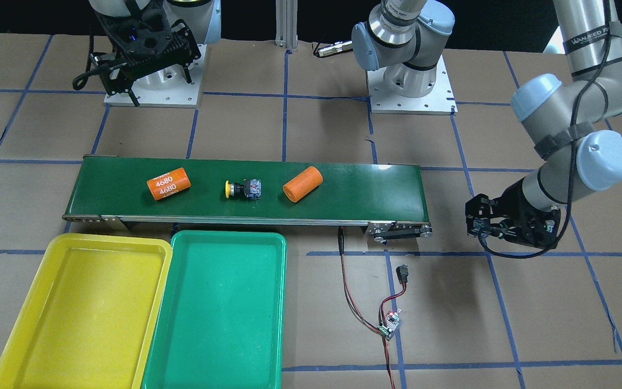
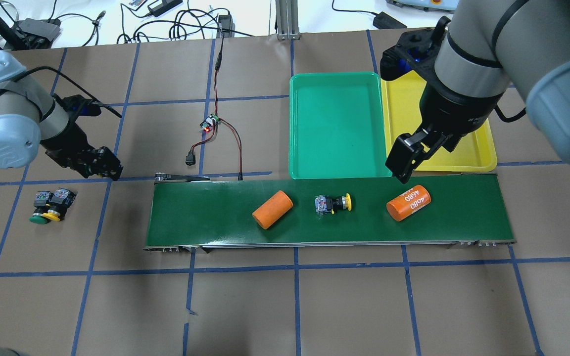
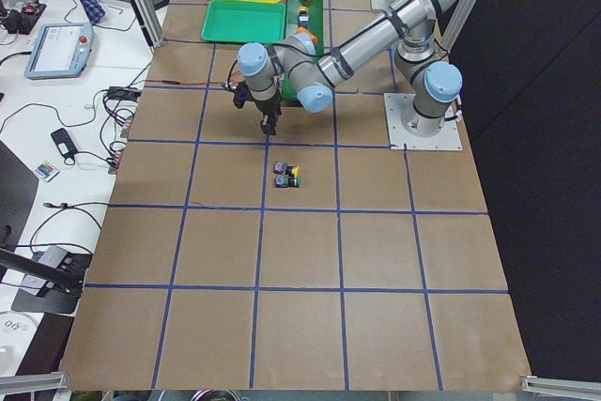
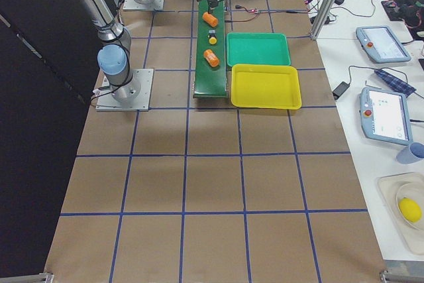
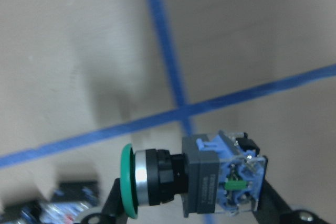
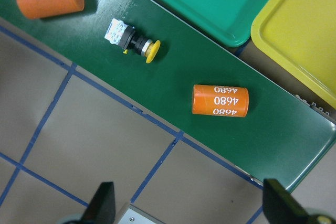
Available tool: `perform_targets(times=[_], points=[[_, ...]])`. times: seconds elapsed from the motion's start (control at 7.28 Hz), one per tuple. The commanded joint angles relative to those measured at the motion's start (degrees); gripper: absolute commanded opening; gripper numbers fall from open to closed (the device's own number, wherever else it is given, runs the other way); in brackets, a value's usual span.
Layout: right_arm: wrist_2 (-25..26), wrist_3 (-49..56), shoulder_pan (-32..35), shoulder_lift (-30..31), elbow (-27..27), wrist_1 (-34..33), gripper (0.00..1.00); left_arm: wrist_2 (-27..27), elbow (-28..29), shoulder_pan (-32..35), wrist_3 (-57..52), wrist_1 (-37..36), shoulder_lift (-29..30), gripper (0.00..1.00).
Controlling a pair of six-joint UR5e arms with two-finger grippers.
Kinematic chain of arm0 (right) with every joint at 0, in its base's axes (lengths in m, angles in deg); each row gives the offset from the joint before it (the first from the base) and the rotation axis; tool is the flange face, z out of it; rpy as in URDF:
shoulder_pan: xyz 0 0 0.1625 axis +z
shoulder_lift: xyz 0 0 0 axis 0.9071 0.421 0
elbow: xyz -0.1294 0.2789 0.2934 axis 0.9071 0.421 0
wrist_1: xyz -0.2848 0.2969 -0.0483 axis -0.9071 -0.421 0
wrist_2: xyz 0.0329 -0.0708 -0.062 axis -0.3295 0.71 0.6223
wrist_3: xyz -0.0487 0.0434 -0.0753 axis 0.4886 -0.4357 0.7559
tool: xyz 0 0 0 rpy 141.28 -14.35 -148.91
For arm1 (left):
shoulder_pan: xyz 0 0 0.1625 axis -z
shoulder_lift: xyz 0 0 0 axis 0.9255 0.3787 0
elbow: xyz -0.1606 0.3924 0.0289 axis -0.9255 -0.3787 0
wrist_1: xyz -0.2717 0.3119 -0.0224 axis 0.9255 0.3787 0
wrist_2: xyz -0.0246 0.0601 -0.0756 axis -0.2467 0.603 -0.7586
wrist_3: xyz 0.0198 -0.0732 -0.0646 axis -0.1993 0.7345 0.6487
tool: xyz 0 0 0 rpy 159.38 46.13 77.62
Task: Sort buttons by color to trays
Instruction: 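Grasp the green-capped button with left gripper while right gripper descends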
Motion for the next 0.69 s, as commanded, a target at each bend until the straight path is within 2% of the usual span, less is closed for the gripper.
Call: perform_targets(times=[0.0, 0.27, 0.41, 0.55], points=[[0.04, 9.74, 0.0, -0.01, -4.81, -4.43, 1.0, -1.33, -1.53, 10.03, 16.62, 3.81, -6.47, 0.02], [-0.04, 21.85, 0.0, -0.1, -10.18, -13.38, 1.0, -1.42, -5.47, 18.4, 28.68, 2.77, -5.63, 0.02], [-0.13, 24.61, -0.09, -0.19, -11.68, -13.86, 1.0, -1.5, -6.97, 20.17, 31.17, 2.68, -5.09, 0.1], [-0.13, 25.94, 0.0, -0.02, -12.74, -13.6, 1.0, -1.59, -8.03, 20.45, 32.24, 2.41, -4.91, 0.7]])
